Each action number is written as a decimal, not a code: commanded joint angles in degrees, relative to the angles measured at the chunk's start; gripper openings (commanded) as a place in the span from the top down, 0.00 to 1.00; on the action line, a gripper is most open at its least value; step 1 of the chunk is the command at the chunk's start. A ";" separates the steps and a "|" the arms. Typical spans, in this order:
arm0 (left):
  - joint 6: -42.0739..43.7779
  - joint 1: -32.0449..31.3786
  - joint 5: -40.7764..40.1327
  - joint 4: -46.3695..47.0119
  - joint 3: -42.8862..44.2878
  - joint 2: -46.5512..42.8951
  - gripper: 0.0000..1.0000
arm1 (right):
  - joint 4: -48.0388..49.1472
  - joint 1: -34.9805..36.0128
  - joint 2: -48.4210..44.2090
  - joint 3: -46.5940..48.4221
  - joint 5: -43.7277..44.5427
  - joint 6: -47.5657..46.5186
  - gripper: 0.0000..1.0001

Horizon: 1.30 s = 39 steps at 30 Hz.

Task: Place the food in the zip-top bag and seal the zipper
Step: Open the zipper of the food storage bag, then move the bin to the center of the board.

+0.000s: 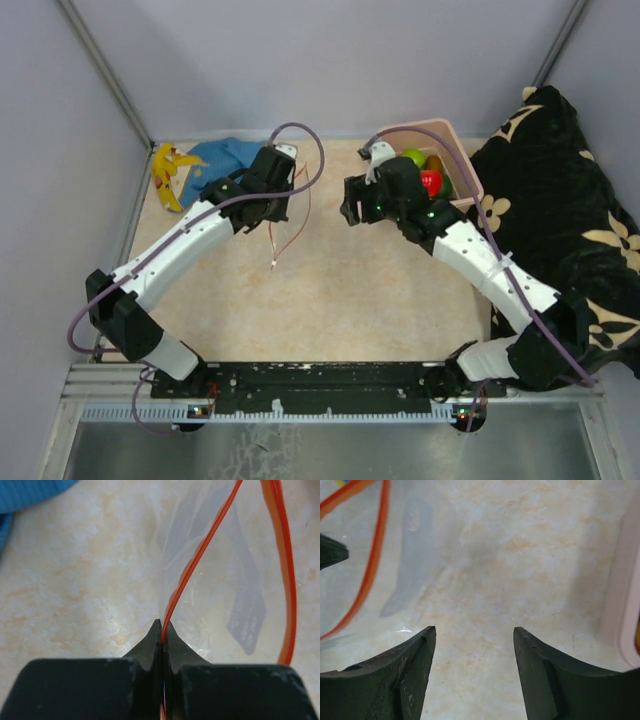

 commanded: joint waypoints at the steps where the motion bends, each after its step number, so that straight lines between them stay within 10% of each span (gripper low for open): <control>1: 1.33 0.02 -5.35 -5.34 6.20 1.56 1.00 | -1.76 -5.80 -0.81 3.47 4.13 -3.16 0.36; 20: -1.33 0.09 -15.41 -6.11 0.87 2.86 1.00 | -4.37 -19.07 15.36 9.13 3.06 -6.38 0.33; 39: 1.09 0.09 -8.13 1.14 -5.13 -2.87 1.00 | -13.46 -5.66 6.70 2.51 -4.27 0.49 0.33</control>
